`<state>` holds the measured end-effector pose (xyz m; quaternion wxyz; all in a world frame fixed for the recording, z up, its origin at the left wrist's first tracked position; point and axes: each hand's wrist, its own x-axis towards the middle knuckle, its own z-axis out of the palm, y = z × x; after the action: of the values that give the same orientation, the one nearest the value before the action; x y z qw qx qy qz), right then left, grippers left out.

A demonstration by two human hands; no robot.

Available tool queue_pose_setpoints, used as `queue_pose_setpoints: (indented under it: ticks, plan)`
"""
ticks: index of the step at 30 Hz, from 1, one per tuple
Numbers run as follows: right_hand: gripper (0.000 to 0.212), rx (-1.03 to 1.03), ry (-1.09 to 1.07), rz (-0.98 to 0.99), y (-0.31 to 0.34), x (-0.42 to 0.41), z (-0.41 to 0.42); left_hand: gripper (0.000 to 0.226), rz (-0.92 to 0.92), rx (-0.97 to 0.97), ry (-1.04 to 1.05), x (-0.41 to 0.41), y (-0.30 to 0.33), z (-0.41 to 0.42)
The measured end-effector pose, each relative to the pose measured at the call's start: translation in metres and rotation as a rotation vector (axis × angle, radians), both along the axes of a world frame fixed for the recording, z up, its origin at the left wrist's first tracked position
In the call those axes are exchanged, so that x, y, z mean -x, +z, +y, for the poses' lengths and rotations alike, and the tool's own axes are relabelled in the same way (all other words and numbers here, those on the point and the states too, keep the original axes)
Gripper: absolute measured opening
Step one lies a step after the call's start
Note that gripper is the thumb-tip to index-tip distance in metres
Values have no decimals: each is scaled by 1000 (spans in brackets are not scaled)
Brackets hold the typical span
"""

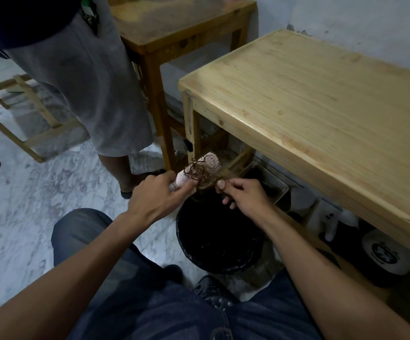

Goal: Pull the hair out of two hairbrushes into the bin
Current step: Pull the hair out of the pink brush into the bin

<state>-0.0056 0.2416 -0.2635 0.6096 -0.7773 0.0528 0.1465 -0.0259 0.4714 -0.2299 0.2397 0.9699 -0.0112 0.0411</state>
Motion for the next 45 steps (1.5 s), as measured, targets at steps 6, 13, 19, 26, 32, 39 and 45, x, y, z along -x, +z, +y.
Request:
queue_pose_setpoints:
  ticks: [6, 13, 19, 26, 32, 39, 45]
  plan:
    - [14, 203, 4, 60, -3, 4, -29, 63, 44, 141, 173, -5, 4, 6]
    - [17, 315, 55, 195, -13, 6, -38, 67, 48, 131, 143, -7, 0, 6]
    - [69, -19, 116, 193, 12, 5, -16, 65, 48, 109, 64, -4, -2, -5]
    - [23, -3, 194, 74, 10, 4, 1, 55, 19, 97, 4, -1, 2, -16]
    - [12, 116, 95, 56, -5, 11, -19, 66, 23, 276, 144, -7, 6, -1]
    - [18, 351, 128, 133, -13, 13, -28, 64, 46, 268, 115, -3, 7, -6]
    - [69, 197, 204, 135, 8, 7, -14, 64, 112, 233, -13, 1, 9, -15]
